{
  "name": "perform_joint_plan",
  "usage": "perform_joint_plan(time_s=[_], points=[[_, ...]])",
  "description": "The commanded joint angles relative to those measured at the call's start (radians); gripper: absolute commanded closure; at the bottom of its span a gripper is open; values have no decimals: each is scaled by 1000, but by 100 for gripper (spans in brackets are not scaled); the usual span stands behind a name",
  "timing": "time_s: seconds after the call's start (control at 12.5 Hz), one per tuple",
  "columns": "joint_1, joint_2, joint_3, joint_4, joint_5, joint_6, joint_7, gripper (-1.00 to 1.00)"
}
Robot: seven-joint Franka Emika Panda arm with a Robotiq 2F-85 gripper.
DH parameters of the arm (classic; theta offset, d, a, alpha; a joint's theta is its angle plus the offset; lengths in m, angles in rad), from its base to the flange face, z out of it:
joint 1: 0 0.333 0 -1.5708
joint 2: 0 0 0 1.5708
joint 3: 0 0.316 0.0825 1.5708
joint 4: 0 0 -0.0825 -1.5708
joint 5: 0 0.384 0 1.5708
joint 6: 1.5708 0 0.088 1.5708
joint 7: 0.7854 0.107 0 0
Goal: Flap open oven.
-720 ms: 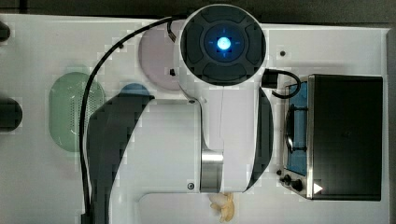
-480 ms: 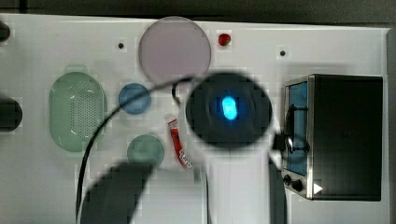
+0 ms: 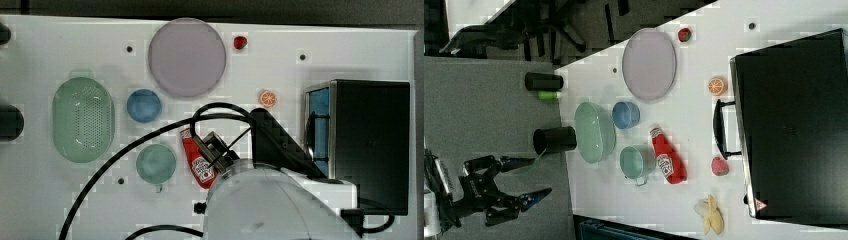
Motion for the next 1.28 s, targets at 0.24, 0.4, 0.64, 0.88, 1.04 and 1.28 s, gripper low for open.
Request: perform_joint_plan(time_s=[0.24,0.4,0.64,0.88,1.04,1.28], points=[[-9,73,-2,-37,-1,-8,-40,32],[-11,77,-13,-60,-2,-7,-44,65],[-16,96,-46,-110,-4,15,-141,65],[-22,120,-96,-178,-17,117,-360,65],[-30,134,-133,-230,-53,213,-507,65],[-45,164,-198,-296,-107,391,-711,65]])
